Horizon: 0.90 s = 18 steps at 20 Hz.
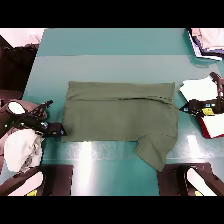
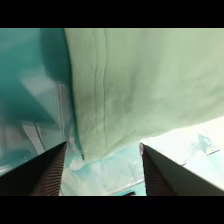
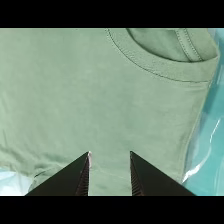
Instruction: Fold the shirts.
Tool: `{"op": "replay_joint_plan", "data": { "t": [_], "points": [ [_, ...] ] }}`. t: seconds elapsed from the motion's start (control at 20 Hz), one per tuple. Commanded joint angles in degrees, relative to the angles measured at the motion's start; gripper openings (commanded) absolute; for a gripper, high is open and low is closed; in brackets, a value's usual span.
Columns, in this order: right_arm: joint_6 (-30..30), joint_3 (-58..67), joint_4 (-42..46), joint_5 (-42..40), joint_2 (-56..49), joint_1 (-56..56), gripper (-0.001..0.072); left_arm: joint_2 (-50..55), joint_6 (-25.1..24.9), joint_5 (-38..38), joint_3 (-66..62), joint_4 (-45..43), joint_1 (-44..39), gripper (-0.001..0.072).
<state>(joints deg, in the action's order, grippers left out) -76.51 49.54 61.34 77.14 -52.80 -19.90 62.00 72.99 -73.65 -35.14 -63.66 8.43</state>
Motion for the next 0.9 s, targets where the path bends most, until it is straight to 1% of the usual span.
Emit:
{"op": "replay_joint_plan", "data": {
  "t": [0.0, 0.15, 0.2, 0.3, 0.35, 0.4, 0.5, 0.55, 0.6, 0.65, 0.85],
  "points": [
    [0.11, -0.24, -0.37, 0.02, 0.24, -0.09, 0.0284, -0.5, 0.15, -0.24, 1.53, -0.31, -1.99, 0.0531],
    [0.09, -0.24, -0.35, 0.17, 0.24, -0.09, 0.0284, -0.5, 0.28, 1.79, 2.47, -0.5, -5.86, 0.053],
    [0.09, -0.24, -0.33, 0.66, 0.24, -0.09, 0.0283, -0.5, 0.72, 2.54, 2.6, -0.63, -6.54, 0.0455],
    [0.11, -0.24, 0.55, 2.82, 0.24, -0.11, 0.0284, -0.5, 0.68, 2.78, 2.58, -0.57, -6.78, 0.0093],
    [0.09, -0.26, 2.12, 4.55, 0.24, -0.11, 0.0284, -0.5, 0.66, 2.73, 2.54, -0.59, -6.78, 0.0025],
    [-0.04, -0.28, 4.7, 6.78, 0.24, -0.11, 0.0284, -0.52, 0.68, 2.71, 2.38, -0.59, -6.78, 0.0025],
    [-3.13, -1.73, 11.91, 11.3, 0.66, -0.11, 0.0285, -0.52, 0.7, 2.49, 1.33, -0.55, -6.78, 0.0024],
    [-3.5, -3.74, 14.47, 12.46, 1.44, -0.11, 0.0289, -0.52, 0.7, 2.36, 0.46, -0.44, -6.78, 0.0025],
    [-3.52, -6.6, 15.34, 12.9, 2.38, -0.11, 0.0352, -0.52, 0.7, 2.32, -0.42, -0.24, -6.78, 0.0025],
    [-3.52, -9.44, 14.69, 12.79, 3.23, -0.09, 0.039, -0.52, 0.7, 2.4, -1.14, -0.04, -6.78, 0.0025],
    [-4.5, -19.52, 11.65, 11.5, 3.96, -0.09, 0.0388, -0.52, 0.57, 2.6, -2.36, 1.16, -6.78, 0.0025]
  ]
}}
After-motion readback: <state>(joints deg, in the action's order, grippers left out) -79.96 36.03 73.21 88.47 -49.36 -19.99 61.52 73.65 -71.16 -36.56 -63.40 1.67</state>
